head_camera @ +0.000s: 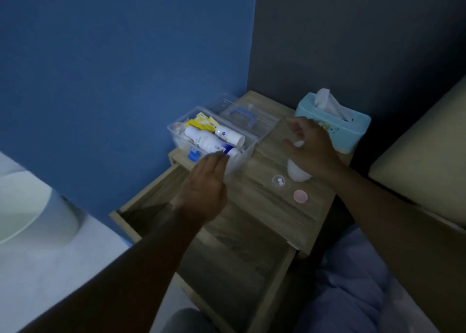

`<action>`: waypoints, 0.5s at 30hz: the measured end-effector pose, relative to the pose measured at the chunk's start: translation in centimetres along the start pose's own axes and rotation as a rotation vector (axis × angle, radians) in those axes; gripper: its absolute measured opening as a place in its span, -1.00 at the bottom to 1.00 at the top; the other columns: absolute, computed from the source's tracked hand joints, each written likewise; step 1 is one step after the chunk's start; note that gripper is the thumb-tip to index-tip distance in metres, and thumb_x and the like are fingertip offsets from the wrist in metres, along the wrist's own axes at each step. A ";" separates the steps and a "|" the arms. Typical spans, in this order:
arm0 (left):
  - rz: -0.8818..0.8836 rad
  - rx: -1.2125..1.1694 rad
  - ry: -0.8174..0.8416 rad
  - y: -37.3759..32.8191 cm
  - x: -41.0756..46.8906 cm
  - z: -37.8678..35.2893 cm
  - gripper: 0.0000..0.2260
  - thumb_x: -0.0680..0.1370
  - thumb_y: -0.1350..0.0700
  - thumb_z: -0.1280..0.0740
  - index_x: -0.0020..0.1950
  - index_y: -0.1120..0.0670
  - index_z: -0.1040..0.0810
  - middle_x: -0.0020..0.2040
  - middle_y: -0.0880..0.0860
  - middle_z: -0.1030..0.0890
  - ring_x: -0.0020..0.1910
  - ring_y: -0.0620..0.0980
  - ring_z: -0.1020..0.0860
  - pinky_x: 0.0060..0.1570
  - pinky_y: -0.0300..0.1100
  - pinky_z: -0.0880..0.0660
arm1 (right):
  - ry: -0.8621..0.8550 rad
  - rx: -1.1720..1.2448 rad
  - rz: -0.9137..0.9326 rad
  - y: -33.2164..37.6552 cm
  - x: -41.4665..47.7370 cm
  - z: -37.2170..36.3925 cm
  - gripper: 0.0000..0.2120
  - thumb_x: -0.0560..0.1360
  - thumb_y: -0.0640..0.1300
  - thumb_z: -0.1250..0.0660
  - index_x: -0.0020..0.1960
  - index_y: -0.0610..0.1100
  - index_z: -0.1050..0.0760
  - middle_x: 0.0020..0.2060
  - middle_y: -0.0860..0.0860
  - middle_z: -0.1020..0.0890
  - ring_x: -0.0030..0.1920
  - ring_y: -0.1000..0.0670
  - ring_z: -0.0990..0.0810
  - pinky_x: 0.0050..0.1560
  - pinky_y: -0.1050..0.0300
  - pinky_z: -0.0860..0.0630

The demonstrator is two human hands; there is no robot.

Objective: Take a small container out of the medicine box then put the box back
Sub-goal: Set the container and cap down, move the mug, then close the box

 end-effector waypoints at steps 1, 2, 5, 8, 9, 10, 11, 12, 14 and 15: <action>0.021 0.029 0.024 1.0 0.4 0.4 -0.36 0.49 0.22 -0.27 0.57 0.20 -0.20 0.57 0.22 -0.24 0.55 0.19 -0.22 0.52 0.09 -0.21 | 0.050 0.058 -0.048 0.5 0.2 -1.2 -0.52 0.45 -0.10 -0.40 0.36 -0.06 -0.45 0.12 -0.05 -0.59 0.15 -0.03 -0.57 0.14 0.11 -0.50; 0.046 0.058 0.061 1.9 0.9 0.7 -0.33 0.52 0.19 -0.27 0.60 0.19 -0.11 0.61 0.20 -0.12 0.59 0.16 -0.11 0.56 0.04 -0.10 | 0.099 0.113 -0.110 0.8 0.4 -2.6 -0.49 0.41 -0.06 -0.39 0.36 -0.05 -0.44 0.07 -0.01 -0.61 0.11 -0.02 -0.60 0.12 0.11 -0.52; 0.141 0.107 0.177 4.7 2.0 0.9 -0.26 0.56 0.11 -0.25 0.63 0.17 0.10 0.64 0.14 0.15 0.62 0.08 0.13 0.59 -0.04 0.07 | 0.210 0.209 -0.276 1.7 1.6 -6.5 -0.53 0.45 -0.02 -0.31 0.35 -0.07 -0.45 0.06 0.04 -0.61 0.10 -0.04 -0.62 -0.02 0.12 -0.49; 0.190 0.133 0.246 6.7 2.9 0.6 -0.22 0.56 0.08 -0.25 0.62 0.17 0.16 0.63 0.14 0.20 0.62 0.08 0.17 0.58 -0.02 0.06 | 0.192 0.324 -0.472 1.5 2.6 -8.6 -0.79 0.57 -0.04 -0.23 0.12 -0.10 -0.54 -0.02 -0.02 -0.60 -0.11 0.01 -0.57 -0.27 0.18 -0.40; 0.191 0.144 0.276 7.2 3.1 0.3 -0.23 0.56 0.08 -0.24 0.62 0.18 0.17 0.63 0.15 0.20 0.62 0.09 0.17 0.58 -0.02 0.07 | 0.186 0.376 -0.557 1.3 2.7 -9.1 -0.83 0.60 -0.02 -0.22 0.02 -0.09 -0.52 -0.10 -0.04 -0.58 -0.19 0.02 -0.53 -0.28 0.17 -0.40; 0.185 0.160 0.307 7.6 3.2 -0.1 -0.24 0.57 0.09 -0.22 0.62 0.20 0.18 0.63 0.16 0.20 0.62 0.10 0.17 0.58 -0.02 0.07 | 0.189 0.453 -0.634 1.0 2.8 -9.4 -0.82 0.62 0.00 -0.22 -0.05 -0.08 -0.50 -0.17 -0.04 -0.57 -0.24 0.02 -0.51 -0.25 0.15 -0.43; 0.176 0.171 0.328 7.9 3.2 -0.5 -0.25 0.57 0.11 -0.21 0.62 0.21 0.18 0.63 0.18 0.19 0.62 0.10 0.17 0.58 -0.03 0.08 | 0.192 0.576 -0.691 0.7 3.0 -9.9 -0.80 0.62 0.01 -0.22 -0.07 -0.08 -0.51 -0.21 -0.03 -0.57 -0.25 0.01 -0.52 -0.19 0.12 -0.46; 0.170 0.171 0.339 8.1 3.2 -0.8 -0.26 0.58 0.14 -0.19 0.61 0.22 0.18 0.63 0.18 0.19 0.62 0.10 0.16 0.58 -0.04 0.08 | 0.196 0.716 -0.728 0.6 3.3 -10.3 -0.81 0.62 0.00 -0.23 -0.06 -0.08 -0.53 -0.21 -0.04 -0.59 -0.23 -0.01 -0.56 -0.16 0.09 -0.50; 0.157 0.173 0.331 8.3 3.2 -1.1 -0.29 0.58 0.18 -0.17 0.61 0.23 0.17 0.63 0.19 0.18 0.62 0.11 0.16 0.58 -0.06 0.09 | 0.180 0.946 -0.753 0.6 3.7 -10.7 -0.84 0.62 -0.06 -0.24 0.03 -0.11 -0.56 -0.12 -0.07 -0.65 -0.17 -0.06 -0.62 -0.13 0.06 -0.57; 0.154 0.178 0.323 8.5 3.3 -1.1 -0.30 0.58 0.20 -0.17 0.61 0.23 0.17 0.63 0.19 0.18 0.62 0.11 0.15 0.58 -0.06 0.10 | 0.146 1.007 -0.758 0.5 4.0 -10.8 -0.84 0.62 -0.08 -0.25 0.08 -0.12 -0.56 -0.07 -0.09 -0.65 -0.14 -0.08 -0.63 -0.11 0.04 -0.60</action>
Point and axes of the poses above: each hand's wrist, its own x-axis towards the middle knuckle, its own z-axis out of the back of the hand, y = z × x, the point moved 6 cm from there along x, towards the middle knuckle
